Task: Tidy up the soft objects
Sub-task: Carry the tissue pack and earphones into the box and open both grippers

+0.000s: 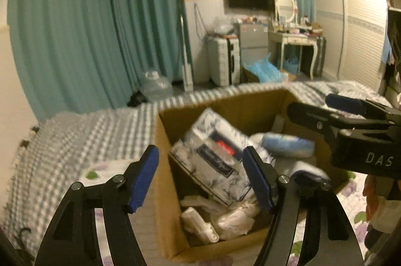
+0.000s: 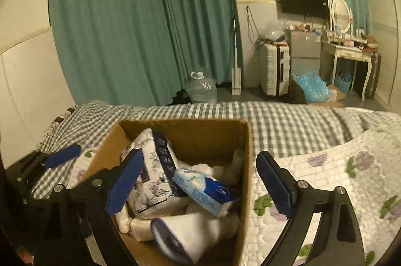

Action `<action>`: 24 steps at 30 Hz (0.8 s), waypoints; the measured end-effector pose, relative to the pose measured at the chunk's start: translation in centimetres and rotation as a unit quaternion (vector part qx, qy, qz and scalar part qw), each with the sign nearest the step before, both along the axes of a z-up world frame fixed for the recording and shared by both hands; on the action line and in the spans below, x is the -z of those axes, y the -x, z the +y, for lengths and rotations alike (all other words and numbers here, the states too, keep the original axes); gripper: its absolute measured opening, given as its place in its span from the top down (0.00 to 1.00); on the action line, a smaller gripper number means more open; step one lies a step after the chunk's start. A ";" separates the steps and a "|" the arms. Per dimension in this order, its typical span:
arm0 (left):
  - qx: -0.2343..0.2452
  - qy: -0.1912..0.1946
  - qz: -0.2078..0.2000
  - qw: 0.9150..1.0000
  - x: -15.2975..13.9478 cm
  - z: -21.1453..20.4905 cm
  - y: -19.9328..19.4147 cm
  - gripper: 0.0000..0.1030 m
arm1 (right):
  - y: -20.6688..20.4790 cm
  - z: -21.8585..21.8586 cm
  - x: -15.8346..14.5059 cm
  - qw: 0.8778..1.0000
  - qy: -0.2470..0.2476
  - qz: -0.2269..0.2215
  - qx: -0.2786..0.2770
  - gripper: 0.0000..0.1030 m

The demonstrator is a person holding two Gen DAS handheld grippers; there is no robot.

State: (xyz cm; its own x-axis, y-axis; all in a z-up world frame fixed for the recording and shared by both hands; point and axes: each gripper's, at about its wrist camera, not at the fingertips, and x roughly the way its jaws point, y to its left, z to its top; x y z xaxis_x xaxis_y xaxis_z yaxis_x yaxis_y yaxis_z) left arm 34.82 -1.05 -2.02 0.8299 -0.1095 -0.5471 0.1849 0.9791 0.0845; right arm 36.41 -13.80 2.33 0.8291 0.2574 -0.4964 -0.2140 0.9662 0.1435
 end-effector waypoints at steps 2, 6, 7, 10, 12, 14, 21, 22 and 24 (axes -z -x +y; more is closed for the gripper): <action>-0.001 -0.004 -0.022 1.000 -2.0 0.1 1.5 0.32 | 1.7 -0.2 -2.2 1.000 0.007 -0.016 0.004 0.10; -0.001 0.012 -0.067 0.998 -6.6 1.2 4.8 0.31 | 6.0 -0.7 -7.6 0.998 0.014 -0.059 0.007 0.06; -0.003 0.014 -0.078 0.997 -7.8 1.4 5.9 0.24 | 7.2 -0.7 -9.0 0.998 0.012 -0.068 0.003 0.05; -0.005 0.025 -0.127 0.992 -12.2 2.2 10.1 0.15 | 11.2 -0.8 -13.2 0.995 0.013 -0.100 -0.008 0.01; -0.013 0.033 -0.169 0.985 -14.6 2.7 13.2 0.15 | 14.5 -0.4 -15.7 0.992 0.036 -0.122 -0.009 0.00; -0.022 0.039 -0.209 0.977 -16.5 3.3 16.3 0.13 | 17.4 -0.1 -16.7 0.989 0.053 -0.139 -0.007 0.00; -0.044 0.068 -0.275 0.958 -17.8 6.3 23.7 0.08 | 23.8 0.9 -15.2 0.984 0.066 -0.165 -0.012 0.00; -0.044 0.069 -0.272 0.959 -17.5 6.5 23.9 0.08 | 24.1 0.9 -14.5 0.984 0.062 -0.167 -0.009 0.00; -0.045 0.070 -0.267 0.960 -16.5 6.4 24.2 0.08 | 24.1 1.0 -13.5 0.985 0.051 -0.166 -0.009 0.00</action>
State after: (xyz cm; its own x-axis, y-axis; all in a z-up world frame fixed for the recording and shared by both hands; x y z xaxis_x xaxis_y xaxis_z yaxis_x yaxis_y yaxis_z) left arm 10.65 5.35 14.49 0.9974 -0.0669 -0.0267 0.0672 0.9977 0.0094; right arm 12.27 -12.82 15.83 0.9460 0.2365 -0.2218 -0.2500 0.9676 -0.0342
